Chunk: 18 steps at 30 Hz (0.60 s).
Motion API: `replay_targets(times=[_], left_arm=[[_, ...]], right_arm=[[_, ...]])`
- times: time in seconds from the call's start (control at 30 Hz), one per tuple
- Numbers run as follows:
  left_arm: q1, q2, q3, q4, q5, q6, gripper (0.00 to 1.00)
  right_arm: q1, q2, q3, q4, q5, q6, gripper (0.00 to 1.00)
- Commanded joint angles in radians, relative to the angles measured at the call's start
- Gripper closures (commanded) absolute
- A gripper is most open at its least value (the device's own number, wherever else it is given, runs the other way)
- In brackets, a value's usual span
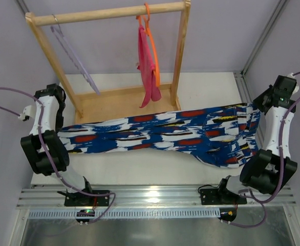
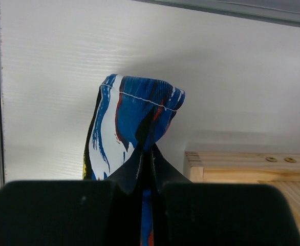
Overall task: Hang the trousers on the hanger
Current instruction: Fold the trousers
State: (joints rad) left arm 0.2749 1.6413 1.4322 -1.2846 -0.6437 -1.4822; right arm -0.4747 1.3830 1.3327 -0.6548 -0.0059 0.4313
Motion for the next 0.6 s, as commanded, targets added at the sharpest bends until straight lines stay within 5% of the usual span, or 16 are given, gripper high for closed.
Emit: replay_targets(times=[0.0,0.57], left_arm=[[0.032,0.047,0.091,0.070,-0.068,0.075,0.99],[0.064,0.284,0.277,0.168,-0.002,0.258,0.99]], right_arm=[[0.005,0.033,0.059,0.122,0.043,0.015,0.96],[0.117,0.301,0.146,0.273,0.015,-0.040,0.96]])
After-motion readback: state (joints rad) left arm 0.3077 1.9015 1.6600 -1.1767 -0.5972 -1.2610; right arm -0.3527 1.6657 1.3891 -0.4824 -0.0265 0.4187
